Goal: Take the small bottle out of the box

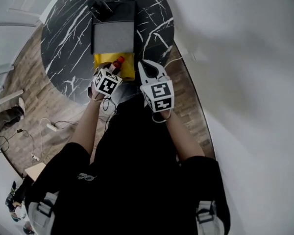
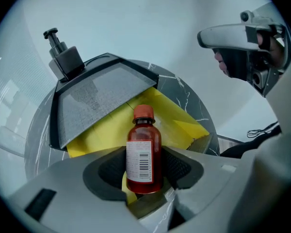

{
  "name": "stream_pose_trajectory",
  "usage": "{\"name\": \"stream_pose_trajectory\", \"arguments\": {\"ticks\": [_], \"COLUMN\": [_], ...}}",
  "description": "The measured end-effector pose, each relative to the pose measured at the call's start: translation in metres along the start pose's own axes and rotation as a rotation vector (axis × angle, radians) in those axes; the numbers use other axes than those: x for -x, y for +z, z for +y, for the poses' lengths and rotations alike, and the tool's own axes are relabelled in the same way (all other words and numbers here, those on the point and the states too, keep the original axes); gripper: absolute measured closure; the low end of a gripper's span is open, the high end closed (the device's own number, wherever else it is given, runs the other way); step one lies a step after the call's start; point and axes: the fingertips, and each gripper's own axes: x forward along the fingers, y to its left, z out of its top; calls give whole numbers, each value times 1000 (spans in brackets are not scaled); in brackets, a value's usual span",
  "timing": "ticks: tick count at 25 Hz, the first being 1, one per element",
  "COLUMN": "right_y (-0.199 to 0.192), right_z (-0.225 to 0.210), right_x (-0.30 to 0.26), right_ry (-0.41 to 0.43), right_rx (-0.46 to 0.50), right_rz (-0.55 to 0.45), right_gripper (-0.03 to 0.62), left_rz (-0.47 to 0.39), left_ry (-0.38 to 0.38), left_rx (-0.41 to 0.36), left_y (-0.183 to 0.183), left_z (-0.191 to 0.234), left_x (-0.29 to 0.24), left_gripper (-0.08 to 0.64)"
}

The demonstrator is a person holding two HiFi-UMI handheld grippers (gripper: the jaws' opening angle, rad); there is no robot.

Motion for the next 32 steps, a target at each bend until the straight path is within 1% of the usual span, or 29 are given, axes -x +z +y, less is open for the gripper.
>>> {"name": "stream_pose_trajectory", "arguments": {"ticks": [3,6,13,18,27,30,32], "right_y": [-2,-1,15,31,59,74,85], "right_z": [1,5,24,46,78,86,91], "right_x": [0,-2,-4,-3,-3,5,11], "right_ry": [10,32,85,137,203,216,216], "right_rx": [21,41,84,132,217,237,254], "right_rz": [-3,1,-19,-32,-100,-154,-193], "right_gripper": [597,597,597,597,597,597,597], "left_rz": [-48,-100,-252,-363,-557,-599,-633], "left_ry": [22,43,74,128,230,242,268], "left_rx": [20,65,171,237,372,404,426], "left_y": [7,12,28,36,40,42,43], "left_z": [2,5,8,13,24,20,19], "left_x": [8,20,55,86,143,158,169], "left_gripper": [351,351,351,351,351,351,351]}}
